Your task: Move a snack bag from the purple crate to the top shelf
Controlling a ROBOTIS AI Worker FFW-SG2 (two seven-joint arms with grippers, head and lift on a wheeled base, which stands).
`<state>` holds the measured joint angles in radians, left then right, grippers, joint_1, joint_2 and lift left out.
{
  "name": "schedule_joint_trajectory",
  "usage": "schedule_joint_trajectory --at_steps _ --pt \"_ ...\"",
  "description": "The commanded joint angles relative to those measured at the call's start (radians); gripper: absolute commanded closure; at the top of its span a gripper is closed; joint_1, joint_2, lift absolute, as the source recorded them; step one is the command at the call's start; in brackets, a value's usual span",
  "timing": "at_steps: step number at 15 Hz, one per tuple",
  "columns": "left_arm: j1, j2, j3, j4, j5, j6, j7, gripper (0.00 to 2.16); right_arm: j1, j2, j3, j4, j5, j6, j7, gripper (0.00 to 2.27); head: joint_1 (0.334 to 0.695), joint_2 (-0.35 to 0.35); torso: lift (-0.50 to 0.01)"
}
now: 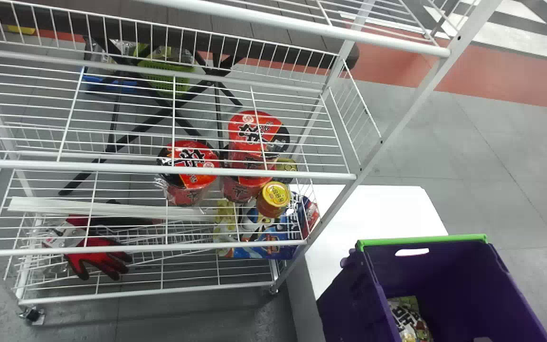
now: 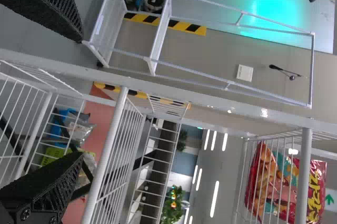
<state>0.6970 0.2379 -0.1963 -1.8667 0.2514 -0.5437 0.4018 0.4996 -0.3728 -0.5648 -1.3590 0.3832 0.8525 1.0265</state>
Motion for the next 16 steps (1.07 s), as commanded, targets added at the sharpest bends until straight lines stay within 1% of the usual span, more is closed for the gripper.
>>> schedule_joint_trajectory --at_steps 1,6,9,16 --pt "0.002 0.003 0.0 -0.002 0.0 0.0 0.0 0.0 0.004 0.0 -0.004 -0.003 0.002 -0.006 0.0 1.9 0.695 -0.35 -0.37" --pt "0.004 0.004 0.0 -0.002 0.0 0.0 0.0 0.0 0.011 0.0 -0.018 -0.008 0.008 -0.003 0.0 1.9 0.695 -0.35 -0.349" --pt "0.002 0.003 0.0 -0.005 0.0 0.003 -0.003 0.0 0.019 0.0 -0.026 -0.017 0.008 -0.006 0.015 1.9 0.695 -0.35 -0.337" --pt "-0.004 0.0 0.001 0.0 0.002 0.012 -0.006 0.0 0.022 0.003 -0.027 -0.015 0.005 -0.065 0.02 1.9 0.695 -0.35 -0.31"
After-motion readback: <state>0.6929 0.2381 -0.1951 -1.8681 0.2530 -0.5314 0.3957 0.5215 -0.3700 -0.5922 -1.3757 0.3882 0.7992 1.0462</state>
